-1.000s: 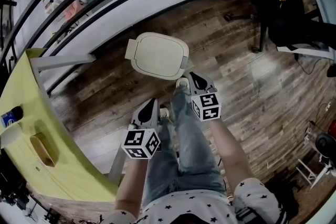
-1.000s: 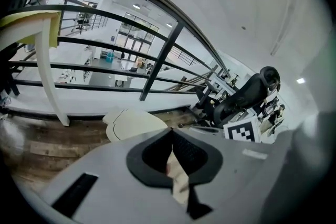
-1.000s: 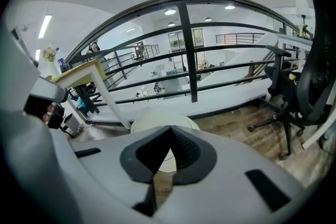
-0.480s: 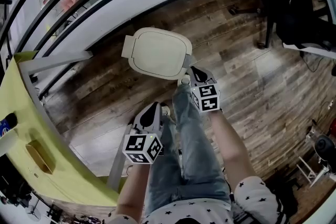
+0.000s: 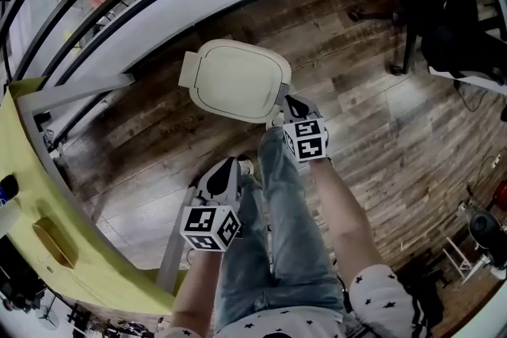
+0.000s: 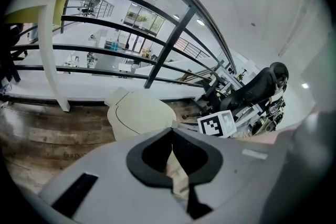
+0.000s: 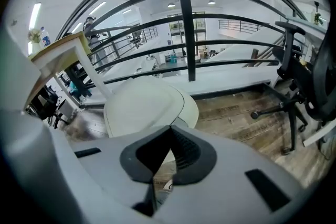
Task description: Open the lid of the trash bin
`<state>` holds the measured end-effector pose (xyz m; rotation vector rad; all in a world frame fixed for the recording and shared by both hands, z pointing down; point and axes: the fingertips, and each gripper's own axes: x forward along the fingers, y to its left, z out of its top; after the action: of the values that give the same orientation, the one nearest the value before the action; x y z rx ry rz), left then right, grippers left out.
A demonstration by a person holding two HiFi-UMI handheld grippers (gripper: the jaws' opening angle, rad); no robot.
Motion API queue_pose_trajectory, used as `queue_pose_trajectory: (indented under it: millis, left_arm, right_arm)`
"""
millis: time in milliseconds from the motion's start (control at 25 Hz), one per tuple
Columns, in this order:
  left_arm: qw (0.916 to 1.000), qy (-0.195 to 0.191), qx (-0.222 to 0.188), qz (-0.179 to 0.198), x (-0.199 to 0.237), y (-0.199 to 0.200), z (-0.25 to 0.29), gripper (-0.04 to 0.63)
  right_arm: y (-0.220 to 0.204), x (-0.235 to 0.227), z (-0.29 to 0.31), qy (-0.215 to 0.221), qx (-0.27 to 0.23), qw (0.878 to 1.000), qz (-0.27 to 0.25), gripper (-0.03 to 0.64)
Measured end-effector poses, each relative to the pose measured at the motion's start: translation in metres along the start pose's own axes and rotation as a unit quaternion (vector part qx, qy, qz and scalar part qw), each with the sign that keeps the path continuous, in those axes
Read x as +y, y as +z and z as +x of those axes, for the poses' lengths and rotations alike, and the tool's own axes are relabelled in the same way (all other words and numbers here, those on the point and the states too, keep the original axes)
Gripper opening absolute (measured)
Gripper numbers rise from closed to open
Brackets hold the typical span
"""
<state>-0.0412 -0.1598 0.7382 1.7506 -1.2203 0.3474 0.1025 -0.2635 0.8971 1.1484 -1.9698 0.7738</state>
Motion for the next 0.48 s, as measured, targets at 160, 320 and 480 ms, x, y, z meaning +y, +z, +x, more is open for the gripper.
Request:
queue_pose_trajectory:
  millis: [160, 320, 480]
  left_arm:
    - [1.0000, 0.000, 0.007, -0.001, 0.002, -0.002, 0.004, 0.012]
    - [1.0000, 0.000, 0.009, -0.004, 0.005, -0.004, 0.007, 0.012]
    - [0.9999, -0.001, 0.010, -0.006, 0.006, -0.004, 0.010, 0.012]
  right_arm:
    - [-0.002, -0.004, 0.010, -0.002, 0.008, 1.000, 0.000, -0.006]
    - [-0.006, -0.007, 0.019, -0.004, 0.015, 1.000, -0.001, -0.008]
    - [-0.005, -0.008, 0.021, -0.005, 0.014, 1.000, -0.002, -0.007]
